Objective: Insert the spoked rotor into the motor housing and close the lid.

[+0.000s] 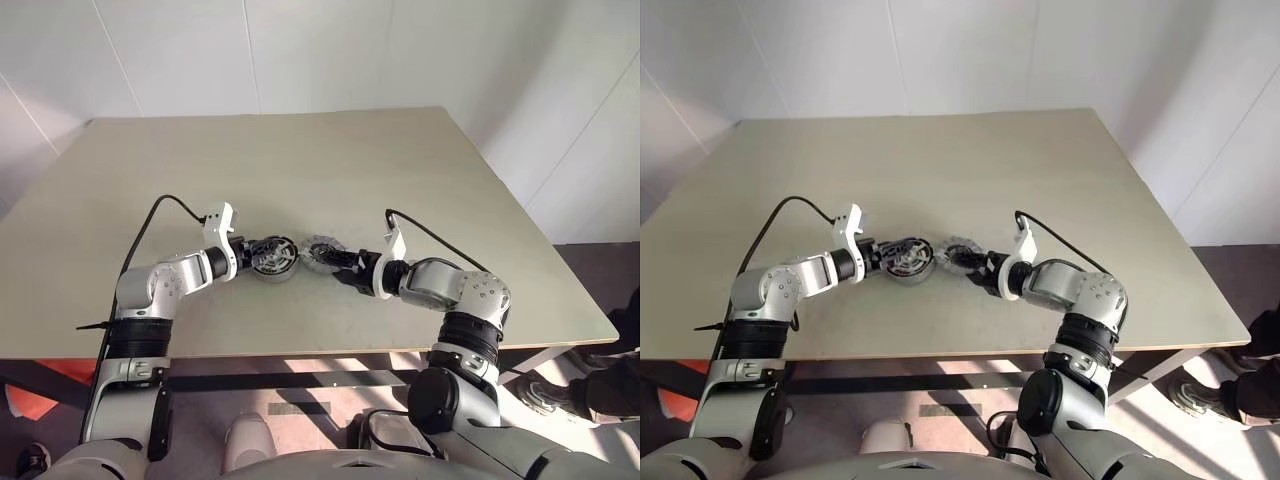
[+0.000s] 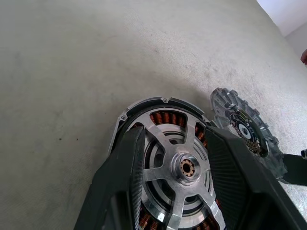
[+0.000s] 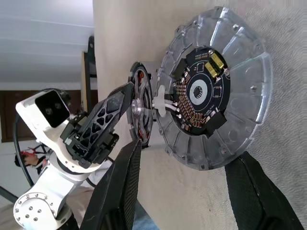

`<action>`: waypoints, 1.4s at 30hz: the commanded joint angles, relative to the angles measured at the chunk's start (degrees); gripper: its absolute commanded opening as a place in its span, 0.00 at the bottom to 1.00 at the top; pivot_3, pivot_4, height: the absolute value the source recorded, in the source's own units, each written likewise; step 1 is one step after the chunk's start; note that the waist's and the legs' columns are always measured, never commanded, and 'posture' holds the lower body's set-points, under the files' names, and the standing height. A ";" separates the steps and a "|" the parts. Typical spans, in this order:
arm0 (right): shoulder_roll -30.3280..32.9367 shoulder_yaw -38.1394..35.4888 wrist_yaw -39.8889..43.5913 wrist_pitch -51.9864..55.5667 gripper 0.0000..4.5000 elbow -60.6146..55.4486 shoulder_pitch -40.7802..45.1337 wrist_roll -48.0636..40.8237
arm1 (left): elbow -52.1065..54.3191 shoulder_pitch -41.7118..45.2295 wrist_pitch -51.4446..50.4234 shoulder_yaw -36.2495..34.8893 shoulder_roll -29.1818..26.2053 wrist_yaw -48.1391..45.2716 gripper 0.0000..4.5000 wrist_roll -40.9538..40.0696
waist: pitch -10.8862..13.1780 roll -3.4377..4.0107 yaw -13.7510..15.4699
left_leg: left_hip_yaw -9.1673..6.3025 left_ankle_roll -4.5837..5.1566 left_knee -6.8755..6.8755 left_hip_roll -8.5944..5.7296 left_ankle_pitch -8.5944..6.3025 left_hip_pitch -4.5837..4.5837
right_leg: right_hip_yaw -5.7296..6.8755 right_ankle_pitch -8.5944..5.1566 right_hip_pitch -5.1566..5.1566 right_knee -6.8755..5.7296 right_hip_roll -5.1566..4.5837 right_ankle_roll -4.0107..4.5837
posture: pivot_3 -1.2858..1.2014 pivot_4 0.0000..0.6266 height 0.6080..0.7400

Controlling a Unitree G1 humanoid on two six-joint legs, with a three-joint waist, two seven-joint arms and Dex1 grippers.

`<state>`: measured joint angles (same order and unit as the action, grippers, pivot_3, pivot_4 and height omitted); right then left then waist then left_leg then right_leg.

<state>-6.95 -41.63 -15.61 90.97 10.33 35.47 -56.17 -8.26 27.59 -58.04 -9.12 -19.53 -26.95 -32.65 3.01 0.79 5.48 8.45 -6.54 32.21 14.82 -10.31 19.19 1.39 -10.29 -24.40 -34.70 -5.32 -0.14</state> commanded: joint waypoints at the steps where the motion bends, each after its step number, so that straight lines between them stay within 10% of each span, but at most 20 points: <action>1: -0.86 1.14 1.52 -1.93 0.67 0.06 2.30 0.27 | 0.70 -1.28 -1.03 -0.32 -0.78 0.71 0.46 0.51 | 0.00 0.00 -0.03 | 0.00 0.00 -0.02 0.00 0.00 0.00 | 0.00 0.00 -0.01 0.00 0.00 0.00 | 0.52 0.00 1.00; 14: 3.00 8.94 12.72 -19.69 0.67 11.96 9.65 5.49 | 0.70 -1.47 -0.49 0.41 0.44 1.55 0.46 0.97 | 0.00 0.00 -0.01 | 0.00 0.00 -0.01 0.00 0.00 0.03 | 0.01 0.00 -0.02 -0.02 0.00 0.00 | 0.52 0.00 1.00; 28: -3.58 16.20 13.90 -14.38 0.67 8.22 15.43 1.17 | -1.83 0.50 2.18 -0.70 0.27 2.34 0.46 1.68 | -0.01 -0.01 0.01 | -0.01 0.00 0.00 0.01 0.00 0.02 | 0.00 0.00 -0.01 -0.05 0.00 0.01 | 0.52 0.00 1.00; 42: -0.83 23.73 18.95 -18.41 0.67 10.85 14.92 4.69 | 13.43 -1.29 -7.75 -14.49 -12.59 2.81 0.46 -6.67 | 0.00 -0.10 0.29 | -0.07 0.05 0.10 0.05 -0.03 0.71 | 0.05 0.25 -0.70 -0.06 0.03 0.43 | 0.52 0.00 1.00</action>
<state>-6.56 -19.49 1.10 73.57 22.21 48.27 -51.72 1.53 25.82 -64.33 -23.16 -31.70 -23.54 -36.96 3.01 0.69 5.76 8.38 -6.47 32.34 14.86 -10.35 19.92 1.44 -10.04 -25.11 -34.76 -5.31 0.29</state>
